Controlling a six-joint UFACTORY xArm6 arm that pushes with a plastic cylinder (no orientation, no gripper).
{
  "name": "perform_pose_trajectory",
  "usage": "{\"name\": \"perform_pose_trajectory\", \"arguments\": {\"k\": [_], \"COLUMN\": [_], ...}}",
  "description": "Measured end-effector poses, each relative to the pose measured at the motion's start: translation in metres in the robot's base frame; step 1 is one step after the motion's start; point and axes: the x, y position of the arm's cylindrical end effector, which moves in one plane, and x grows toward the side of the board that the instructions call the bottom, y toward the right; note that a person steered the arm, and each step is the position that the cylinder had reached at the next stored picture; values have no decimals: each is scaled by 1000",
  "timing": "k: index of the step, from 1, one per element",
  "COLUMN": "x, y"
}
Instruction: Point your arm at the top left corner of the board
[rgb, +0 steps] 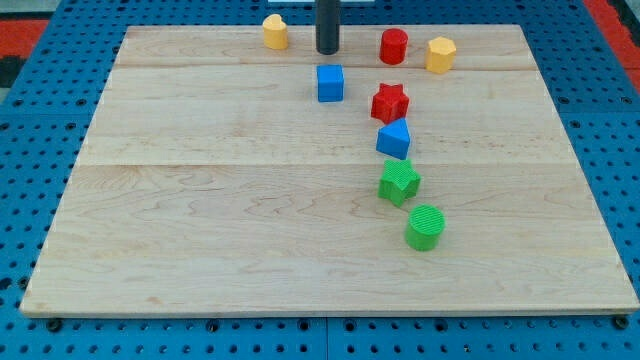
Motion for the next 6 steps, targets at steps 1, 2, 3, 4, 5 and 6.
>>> {"name": "perform_pose_trajectory", "arguments": {"k": [1, 2, 3, 4, 5, 6], "x": [39, 62, 28, -3, -50, -50], "y": [-21, -116, -188, -243, -237, -237]}}
